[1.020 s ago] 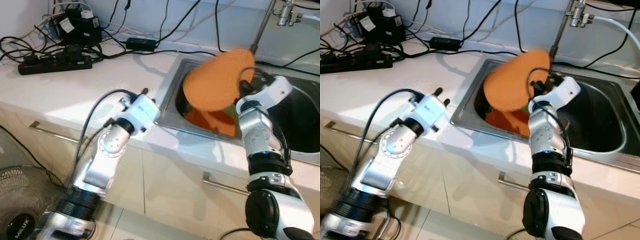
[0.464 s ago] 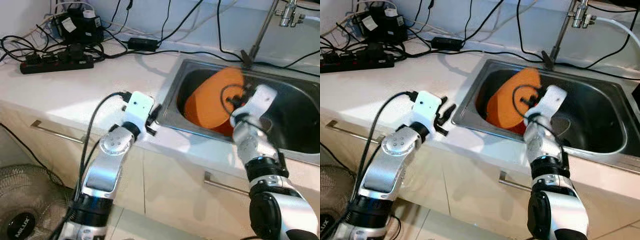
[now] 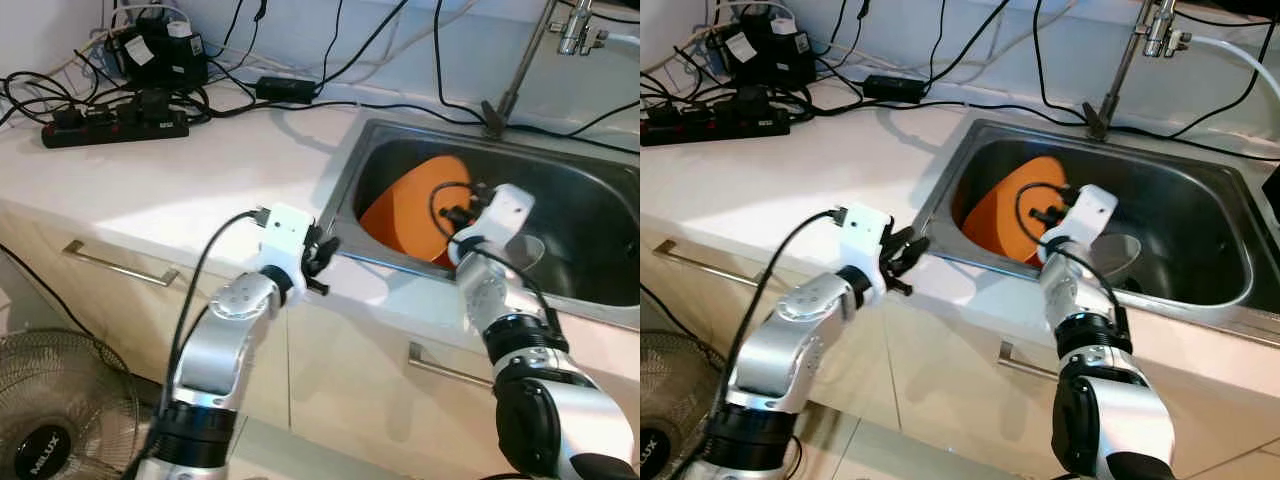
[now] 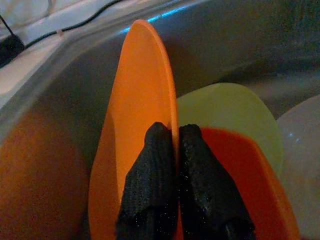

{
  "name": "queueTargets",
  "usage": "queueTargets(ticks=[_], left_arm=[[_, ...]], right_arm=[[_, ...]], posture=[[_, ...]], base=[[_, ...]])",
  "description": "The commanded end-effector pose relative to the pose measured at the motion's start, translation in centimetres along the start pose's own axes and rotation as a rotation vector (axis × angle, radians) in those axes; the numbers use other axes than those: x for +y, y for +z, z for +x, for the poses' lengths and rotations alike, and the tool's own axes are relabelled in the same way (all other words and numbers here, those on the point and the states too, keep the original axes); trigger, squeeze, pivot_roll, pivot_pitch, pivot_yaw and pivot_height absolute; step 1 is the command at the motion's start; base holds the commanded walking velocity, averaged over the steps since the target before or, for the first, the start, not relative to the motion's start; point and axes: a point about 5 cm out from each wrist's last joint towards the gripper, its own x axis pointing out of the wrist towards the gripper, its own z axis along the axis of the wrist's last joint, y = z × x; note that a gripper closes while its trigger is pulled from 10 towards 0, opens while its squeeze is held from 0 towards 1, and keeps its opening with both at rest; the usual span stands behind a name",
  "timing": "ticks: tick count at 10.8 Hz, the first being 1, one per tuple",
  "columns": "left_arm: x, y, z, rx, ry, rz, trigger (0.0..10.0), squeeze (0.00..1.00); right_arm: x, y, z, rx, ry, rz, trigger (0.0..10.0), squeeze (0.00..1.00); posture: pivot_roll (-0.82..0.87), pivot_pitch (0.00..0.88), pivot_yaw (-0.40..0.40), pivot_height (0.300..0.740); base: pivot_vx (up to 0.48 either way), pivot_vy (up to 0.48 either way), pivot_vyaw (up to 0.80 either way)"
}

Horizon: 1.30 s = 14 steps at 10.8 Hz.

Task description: Kitchen organization

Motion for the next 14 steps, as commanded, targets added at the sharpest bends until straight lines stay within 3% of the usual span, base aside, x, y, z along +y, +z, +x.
queueTargets(ticks=[1, 3, 4, 5, 6, 8, 9, 10, 11, 12, 14], left_arm=[[0.1, -0.2, -0.1, -0.011, 0.016, -0.040, 10.0, 0.00], [0.2, -0.4, 0.0, -0.014, 0.026, -0.048, 10.0, 0.00], [0.3, -0.3, 0.0, -0.010, 0.021, -0.034, 10.0, 0.00], [0.2, -0.2, 0.1, -0.012, 0.019, -0.032, 10.0, 0.00], [0.2, -0.1, 0.1, -0.014, 0.018, -0.033, 10.0, 0.00], [0.1, -0.1, 0.1, -0.020, 0.013, -0.032, 10.0, 0.00], [0.0, -0.1, 0.1, -0.020, 0.008, -0.032, 10.0, 0.00], [0.0, -0.2, 0.2, -0.019, 0.005, -0.031, 10.0, 0.00], [0.0, -0.3, 0.2, -0.017, 0.004, -0.029, 10.0, 0.00], [0.0, -0.3, 0.2, -0.014, 0.003, -0.025, 10.0, 0.00], [-0.1, -0.4, 0.3, -0.013, 0.001, -0.021, 10.0, 0.00]], right_arm=[[0.3, 0.2, 0.1, -0.010, 0.012, -0.007, 10.0, 0.00], [0.7, -0.2, 0.1, -0.002, 0.033, -0.017, 10.0, 0.00], [0.9, -0.3, 0.1, 0.001, 0.048, -0.028, 10.0, 1.00], [0.9, -0.3, 0.1, 0.000, 0.050, -0.037, 10.0, 1.00], [0.9, -0.3, 0.1, -0.001, 0.049, -0.041, 10.0, 0.00], [0.9, 0.0, 0.1, -0.022, 0.041, -0.077, 10.0, 0.00], [0.8, 0.5, 0.1, -0.060, 0.031, -0.129, 10.0, 0.69], [0.8, 1.2, 0.1, -0.117, 0.031, -0.236, 10.0, 1.00], [1.0, 1.6, 0.0, -0.147, 0.037, -0.293, 10.0, 1.00], [1.5, 2.2, -0.1, -0.206, 0.045, -0.402, 10.0, 0.00], [1.7, 2.0, -0.2, -0.222, 0.051, -0.431, 10.0, 0.00]], posture=[[0.26, 0.026, -0.042, 0.740], [0.26, 0.025, -0.040, 0.740], [0.26, 0.018, -0.039, 0.740], [0.26, 0.018, -0.039, 0.740], [0.26, 0.015, -0.039, 0.740], [0.26, 0.003, -0.038, 0.740], [0.26, 0.001, -0.037, 0.740], [0.26, 0.001, -0.037, 0.740], [0.26, 0.001, -0.037, 0.740], [0.26, 0.012, -0.037, 0.740], [0.26, 0.015, -0.039, 0.740]], base=[[0.000, 0.000, 0.00], [0.000, 0.000, 0.00], [0.000, 0.000, 0.00], [0.000, 0.000, 0.00], [0.000, 0.000, 0.00], [0.000, 0.000, 0.00], [0.000, 0.000, 0.00], [0.000, 0.000, 0.00], [0.000, 0.000, 0.00], [0.000, 0.000, 0.00], [0.000, 0.000, 0.00]])
